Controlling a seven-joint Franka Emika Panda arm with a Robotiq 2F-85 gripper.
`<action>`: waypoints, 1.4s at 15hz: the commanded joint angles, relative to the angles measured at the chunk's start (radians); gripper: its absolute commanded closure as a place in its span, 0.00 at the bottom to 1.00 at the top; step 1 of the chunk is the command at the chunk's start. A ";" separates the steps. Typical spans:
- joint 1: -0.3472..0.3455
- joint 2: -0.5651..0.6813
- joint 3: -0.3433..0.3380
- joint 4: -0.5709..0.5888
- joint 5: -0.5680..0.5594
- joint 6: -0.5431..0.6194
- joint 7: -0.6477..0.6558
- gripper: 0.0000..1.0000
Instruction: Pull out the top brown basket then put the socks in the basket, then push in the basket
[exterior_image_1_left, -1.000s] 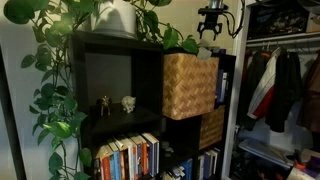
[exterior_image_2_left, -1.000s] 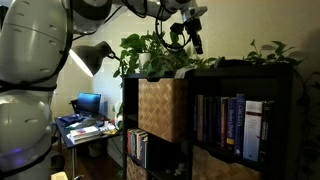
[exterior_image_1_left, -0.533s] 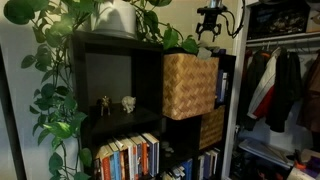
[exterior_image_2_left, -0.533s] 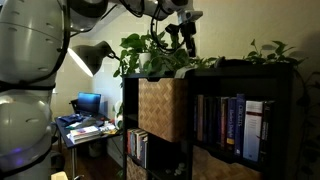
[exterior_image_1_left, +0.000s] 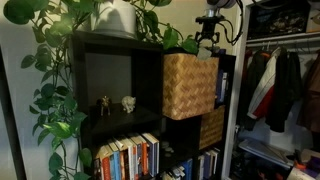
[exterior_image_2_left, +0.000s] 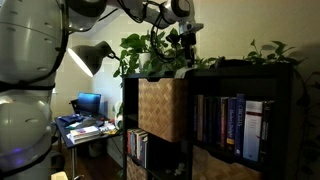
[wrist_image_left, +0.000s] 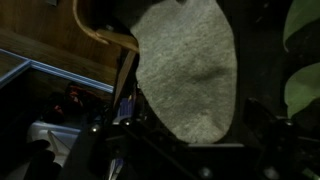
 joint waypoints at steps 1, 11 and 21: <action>0.001 -0.045 0.003 -0.082 0.029 0.041 0.017 0.27; 0.012 -0.095 0.020 -0.125 0.046 0.020 0.008 0.91; 0.053 -0.195 0.077 -0.264 0.144 -0.016 -0.069 0.94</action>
